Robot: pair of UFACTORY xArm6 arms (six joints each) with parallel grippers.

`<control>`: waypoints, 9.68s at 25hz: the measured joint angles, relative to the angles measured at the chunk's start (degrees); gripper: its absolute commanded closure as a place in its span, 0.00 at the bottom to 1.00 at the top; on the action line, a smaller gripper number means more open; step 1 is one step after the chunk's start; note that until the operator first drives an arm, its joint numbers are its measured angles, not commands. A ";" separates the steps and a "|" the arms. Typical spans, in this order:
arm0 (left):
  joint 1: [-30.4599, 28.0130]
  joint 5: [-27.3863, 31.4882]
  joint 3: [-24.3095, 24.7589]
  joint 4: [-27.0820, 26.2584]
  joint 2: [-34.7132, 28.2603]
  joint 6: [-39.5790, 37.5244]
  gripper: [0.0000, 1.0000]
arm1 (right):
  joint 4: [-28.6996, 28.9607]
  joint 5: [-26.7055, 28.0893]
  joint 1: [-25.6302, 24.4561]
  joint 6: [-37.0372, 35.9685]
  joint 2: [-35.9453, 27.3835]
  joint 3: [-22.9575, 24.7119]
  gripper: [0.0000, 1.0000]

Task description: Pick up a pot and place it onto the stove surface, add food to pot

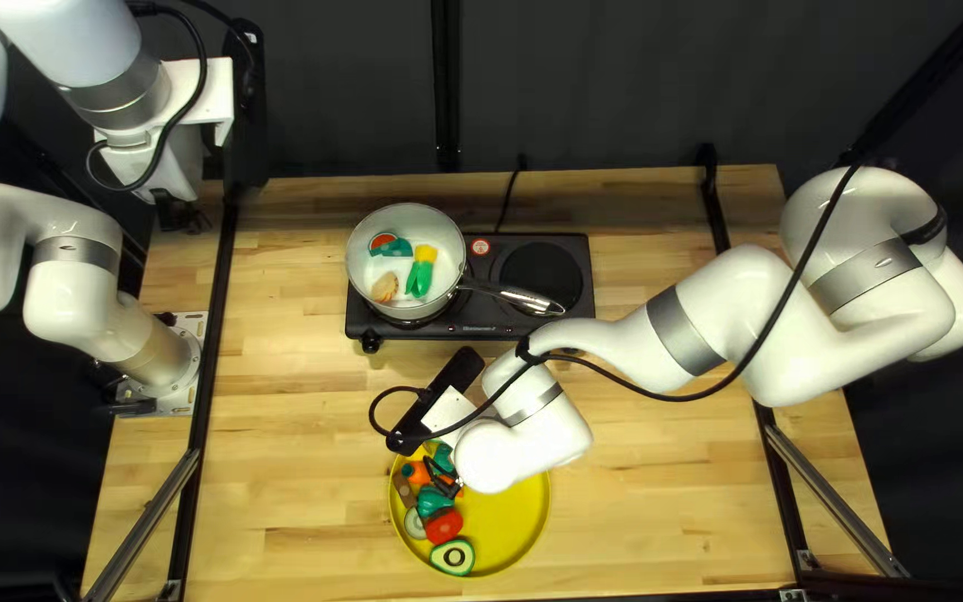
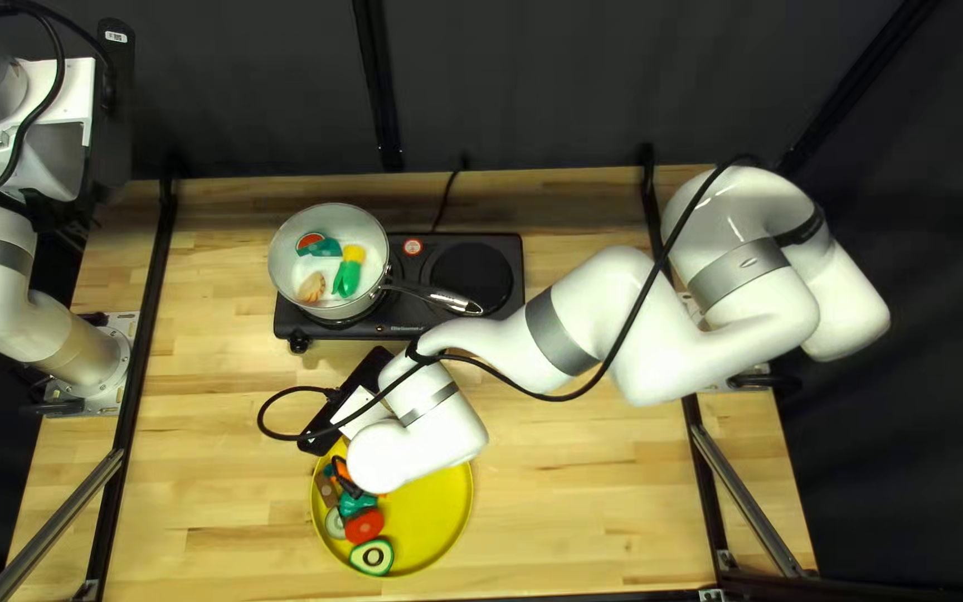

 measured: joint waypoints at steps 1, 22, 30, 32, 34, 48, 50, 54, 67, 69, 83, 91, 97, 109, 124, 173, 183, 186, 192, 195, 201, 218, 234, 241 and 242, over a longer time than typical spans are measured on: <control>0.00 0.00 0.00 0.00 0.00 0.00 0.00 | 0.00 0.00 0.00 0.00 0.00 0.00 1.00; 0.00 0.00 0.00 0.00 0.00 0.00 0.00 | 0.00 0.00 0.00 0.00 0.00 0.00 1.00; 0.00 0.00 0.00 0.00 0.00 0.00 0.00 | -1.00 2.10 -0.32 -1.00 -4.81 1.49 1.00; 0.00 0.00 0.00 0.00 0.00 0.00 0.00 | -1.47 4.41 -0.65 -2.03 -7.83 1.69 1.00; 0.00 0.00 0.00 0.00 0.00 0.00 0.00 | -1.94 6.76 -1.30 -3.21 -10.78 1.84 1.00; 0.00 0.00 0.00 0.00 0.00 0.00 0.00 | -1.54 11.89 -16.33 -16.16 -20.27 1.19 1.00; 0.00 0.00 0.00 0.00 0.00 0.00 0.00 | -0.88 10.54 -19.46 -18.72 -20.45 0.84 1.00; 0.00 0.00 0.00 0.00 0.00 0.00 0.00 | 0.98 8.27 -25.07 -24.14 -19.24 -1.77 1.00; 0.00 0.00 0.00 0.00 0.00 0.00 0.00 | 5.48 9.51 -27.97 -29.93 -8.23 -16.62 1.00; 0.00 0.00 0.00 0.00 0.00 0.00 0.00 | 5.56 9.63 -27.95 -29.97 -8.07 -16.84 1.00; 0.00 0.00 0.00 0.00 0.00 0.00 0.00 | 5.58 9.66 -27.95 -29.98 -8.04 -16.87 0.00; 0.00 0.00 0.00 0.00 0.00 0.00 0.00 | 5.58 9.66 -27.95 -29.98 -8.04 -16.87 0.00; 0.00 0.00 0.00 0.00 0.00 0.00 0.00 | 3.91 9.43 -23.92 -26.64 -9.37 -13.65 0.00; 0.00 0.00 0.00 0.00 0.00 0.00 0.00 | 0.87 6.62 -5.39 -13.65 -10.91 -2.99 0.00; 0.00 0.00 0.00 0.00 0.00 0.00 0.00 | 3.35 1.11 -0.92 -10.01 -10.06 0.70 0.00; 0.00 0.00 0.00 0.00 0.00 0.00 0.00 | 4.07 -0.39 9.27 14.98 11.98 -23.15 0.00; 0.00 0.00 0.00 0.00 0.00 0.00 0.00 | 3.45 -1.23 7.77 15.15 12.03 -20.62 0.00; 0.00 0.00 0.00 0.00 0.00 0.00 0.00 | 3.13 -2.22 7.34 15.05 11.70 -19.69 0.00; 0.00 0.00 0.00 0.00 0.00 0.00 0.00 | 3.12 -3.36 6.92 14.76 12.38 -19.91 0.15; 0.00 0.00 0.00 0.00 0.00 0.00 0.00 | 3.68 -3.43 7.09 13.80 13.42 -21.19 1.00; 0.00 0.00 0.00 0.00 0.00 0.00 0.00 | 3.91 -3.35 7.20 13.40 13.72 -21.61 1.00; 0.00 0.00 0.00 0.00 0.00 0.00 0.00 | 3.77 -0.58 4.97 10.82 5.65 -16.64 1.00; 0.00 0.00 0.00 0.00 0.00 0.00 0.00 | 6.55 5.01 -16.70 -12.34 -14.41 -6.48 1.00; 0.00 0.00 0.00 0.00 0.00 0.00 0.00 | 7.96 6.81 -24.38 -19.22 -11.21 -12.90 1.00; 0.00 0.00 0.00 0.00 0.00 0.00 0.00 | 8.21 6.91 -25.26 -19.88 -10.32 -13.78 1.00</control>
